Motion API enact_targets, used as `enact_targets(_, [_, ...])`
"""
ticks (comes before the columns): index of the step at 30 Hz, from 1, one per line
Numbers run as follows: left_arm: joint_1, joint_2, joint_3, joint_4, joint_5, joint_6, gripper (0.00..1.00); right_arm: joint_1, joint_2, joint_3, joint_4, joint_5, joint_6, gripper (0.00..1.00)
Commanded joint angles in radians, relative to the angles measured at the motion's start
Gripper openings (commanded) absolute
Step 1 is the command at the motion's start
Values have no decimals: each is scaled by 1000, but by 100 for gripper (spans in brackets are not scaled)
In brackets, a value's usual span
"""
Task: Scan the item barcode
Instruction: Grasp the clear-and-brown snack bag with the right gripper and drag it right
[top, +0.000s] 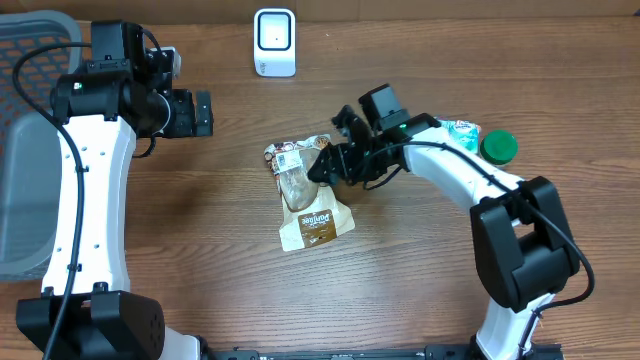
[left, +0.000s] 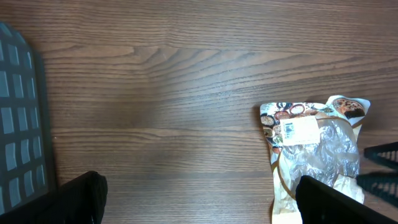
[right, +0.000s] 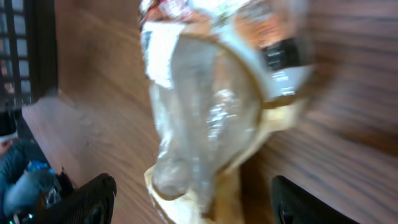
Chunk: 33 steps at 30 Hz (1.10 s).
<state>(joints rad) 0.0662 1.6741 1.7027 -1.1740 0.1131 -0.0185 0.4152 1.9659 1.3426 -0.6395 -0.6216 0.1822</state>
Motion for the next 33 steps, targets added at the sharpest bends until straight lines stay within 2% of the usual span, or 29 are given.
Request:
enact_targets(1, [-1, 7, 19, 3, 8, 19, 100, 2, 10, 3, 8, -23, 27, 77])
enact_targets(7, [-1, 7, 18, 3, 8, 19, 100, 18, 95, 3, 43, -137, 53, 78])
enact_targets(11, [-1, 7, 19, 3, 8, 19, 99, 30, 126, 3, 58, -154, 148, 67])
enact_targets(14, [-1, 7, 19, 3, 8, 19, 100, 53, 137, 3, 78, -128, 184, 64])
enact_targets(22, [-1, 7, 19, 3, 8, 19, 100, 138, 138, 3, 123, 41, 328, 64])
enact_targets(29, [-1, 7, 19, 3, 8, 19, 99, 192, 158, 3, 161, 70, 382, 54])
enact_targets(33, [-1, 7, 19, 3, 8, 19, 100, 196, 183, 3, 183, 48, 420, 44])
